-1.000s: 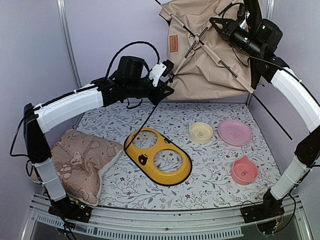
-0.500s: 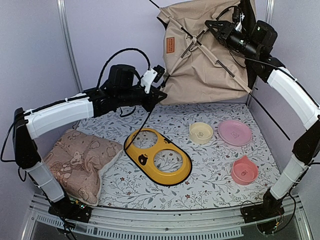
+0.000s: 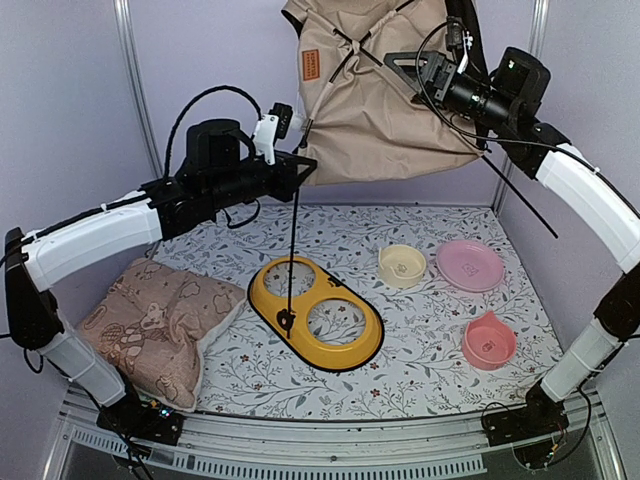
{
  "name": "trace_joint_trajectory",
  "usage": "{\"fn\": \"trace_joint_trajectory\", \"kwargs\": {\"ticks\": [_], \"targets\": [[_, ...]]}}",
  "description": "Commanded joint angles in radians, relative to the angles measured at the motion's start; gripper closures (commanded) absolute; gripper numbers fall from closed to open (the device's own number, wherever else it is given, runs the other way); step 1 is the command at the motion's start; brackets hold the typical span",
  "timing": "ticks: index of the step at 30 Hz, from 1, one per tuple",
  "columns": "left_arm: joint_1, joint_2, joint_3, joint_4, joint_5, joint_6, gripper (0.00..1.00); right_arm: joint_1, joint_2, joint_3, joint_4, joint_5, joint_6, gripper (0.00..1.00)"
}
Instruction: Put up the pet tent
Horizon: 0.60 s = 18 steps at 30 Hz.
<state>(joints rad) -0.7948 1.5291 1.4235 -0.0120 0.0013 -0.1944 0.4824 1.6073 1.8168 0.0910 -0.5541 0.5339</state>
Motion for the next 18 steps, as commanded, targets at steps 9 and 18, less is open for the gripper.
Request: {"fn": "trace_joint_trajectory", "kwargs": {"ticks": [9,18], "targets": [[-0.028,-0.136,-0.201,0.227,-0.076,-0.215,1.0,0.063,-0.306,-0.387,0.159,0.101,-0.12,0.01],[-0.07,-0.21,-0.307,0.251,-0.158,-0.301,1.0,0.116,-0.36,-0.501,0.269,0.033,-0.046,0.01]]}}
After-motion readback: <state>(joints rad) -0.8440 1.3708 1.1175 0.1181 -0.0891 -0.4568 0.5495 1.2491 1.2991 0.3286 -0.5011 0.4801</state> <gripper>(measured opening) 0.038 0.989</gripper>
